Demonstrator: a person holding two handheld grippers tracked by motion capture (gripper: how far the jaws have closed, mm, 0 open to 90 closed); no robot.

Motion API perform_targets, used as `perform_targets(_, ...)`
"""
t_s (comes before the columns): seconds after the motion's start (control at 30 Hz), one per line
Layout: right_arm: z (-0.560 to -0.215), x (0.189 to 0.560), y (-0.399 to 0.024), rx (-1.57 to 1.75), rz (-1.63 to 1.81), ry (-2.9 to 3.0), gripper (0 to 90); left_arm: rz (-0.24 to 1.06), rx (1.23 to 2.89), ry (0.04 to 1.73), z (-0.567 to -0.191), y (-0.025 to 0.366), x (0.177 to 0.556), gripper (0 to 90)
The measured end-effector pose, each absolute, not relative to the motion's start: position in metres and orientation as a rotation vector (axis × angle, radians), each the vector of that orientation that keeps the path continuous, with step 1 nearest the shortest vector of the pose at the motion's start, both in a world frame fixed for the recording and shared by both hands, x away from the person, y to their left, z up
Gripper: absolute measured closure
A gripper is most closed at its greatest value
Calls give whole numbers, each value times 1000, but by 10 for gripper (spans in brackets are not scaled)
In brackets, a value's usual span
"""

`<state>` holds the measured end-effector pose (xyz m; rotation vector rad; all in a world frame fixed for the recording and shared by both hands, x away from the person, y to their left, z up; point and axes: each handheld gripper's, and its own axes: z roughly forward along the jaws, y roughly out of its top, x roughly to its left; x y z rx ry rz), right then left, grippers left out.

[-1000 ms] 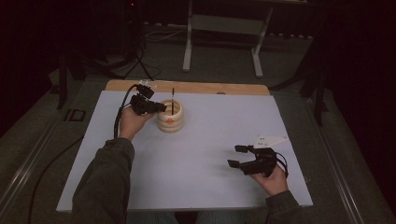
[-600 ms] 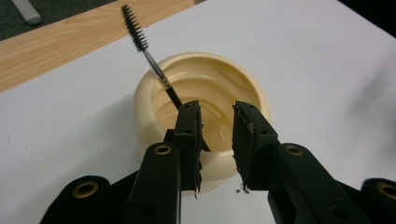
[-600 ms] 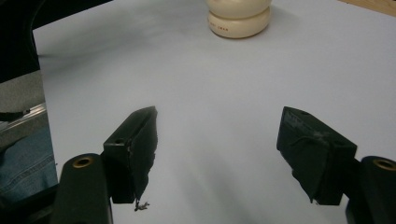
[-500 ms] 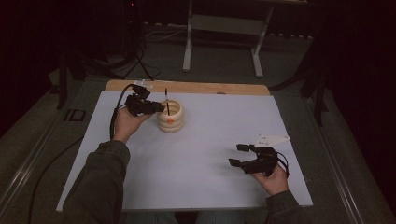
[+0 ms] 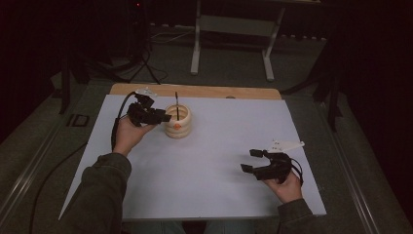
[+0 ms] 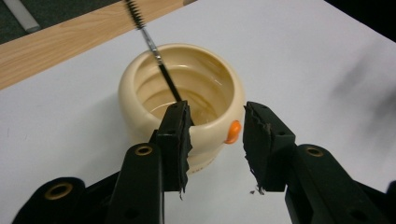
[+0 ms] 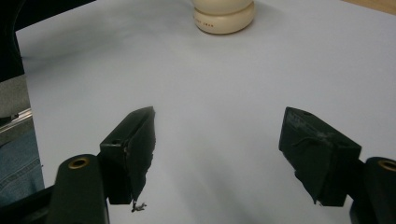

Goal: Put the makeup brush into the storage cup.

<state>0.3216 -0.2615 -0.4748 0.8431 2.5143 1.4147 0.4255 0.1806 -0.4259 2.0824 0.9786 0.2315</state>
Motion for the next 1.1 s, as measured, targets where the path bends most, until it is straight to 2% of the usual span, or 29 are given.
perform_targets(0.47,-476,323,-263,856,1397,2506,268,246,2081,956,-427,182,408,519)
perform_targets(0.8,-476,322,-265,867,1391,2498,267,257,2079,944,-428,184,391,410)
perform_targets(1.1,-478,323,-264,875,1381,2504,267,262,2094,916,-431,182,376,360)
